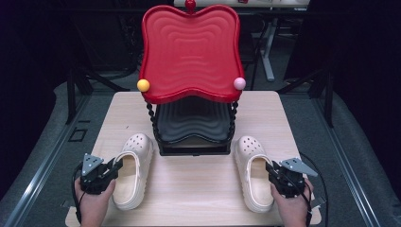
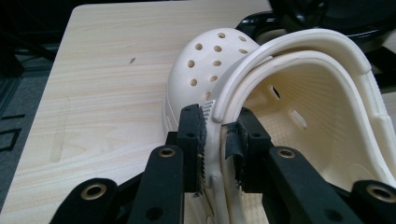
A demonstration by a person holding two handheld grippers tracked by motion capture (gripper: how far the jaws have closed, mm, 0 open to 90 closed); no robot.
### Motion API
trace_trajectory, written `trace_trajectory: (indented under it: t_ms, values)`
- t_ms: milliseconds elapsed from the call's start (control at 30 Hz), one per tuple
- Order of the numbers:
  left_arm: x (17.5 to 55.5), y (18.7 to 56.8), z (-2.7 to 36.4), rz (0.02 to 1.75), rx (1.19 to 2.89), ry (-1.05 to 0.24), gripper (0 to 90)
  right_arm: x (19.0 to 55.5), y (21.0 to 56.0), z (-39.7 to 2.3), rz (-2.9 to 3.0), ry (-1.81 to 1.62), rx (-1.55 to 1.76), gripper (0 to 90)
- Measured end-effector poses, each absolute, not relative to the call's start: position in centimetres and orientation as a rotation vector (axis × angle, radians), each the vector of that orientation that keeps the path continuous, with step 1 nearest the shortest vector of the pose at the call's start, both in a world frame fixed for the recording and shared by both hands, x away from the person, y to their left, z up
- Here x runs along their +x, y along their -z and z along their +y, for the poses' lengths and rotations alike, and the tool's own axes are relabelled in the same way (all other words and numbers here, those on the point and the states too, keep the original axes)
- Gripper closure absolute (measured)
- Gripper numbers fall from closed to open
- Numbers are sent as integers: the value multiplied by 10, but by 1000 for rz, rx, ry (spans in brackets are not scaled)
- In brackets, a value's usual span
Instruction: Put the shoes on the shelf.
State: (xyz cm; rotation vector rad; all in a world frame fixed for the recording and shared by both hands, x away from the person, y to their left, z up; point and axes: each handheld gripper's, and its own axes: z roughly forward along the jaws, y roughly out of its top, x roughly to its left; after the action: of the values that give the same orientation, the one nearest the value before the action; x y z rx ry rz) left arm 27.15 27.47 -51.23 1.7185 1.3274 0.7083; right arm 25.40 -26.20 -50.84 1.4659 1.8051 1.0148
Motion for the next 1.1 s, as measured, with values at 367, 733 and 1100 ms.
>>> trace_trajectory:
  t_ms: [367, 733, 1100]
  values:
    - [243, 491, 272, 1264, 1723, -743, 750, 231, 482, -253, 1772, -1059, 1414, 756]
    - [222, 477, 268, 1246, 1680, -742, 750, 208, 459, -239, 1764, -1129, 1346, 755]
    - [218, 465, 253, 1183, 1686, -718, 750, 203, 445, -228, 1762, -1162, 1293, 755]
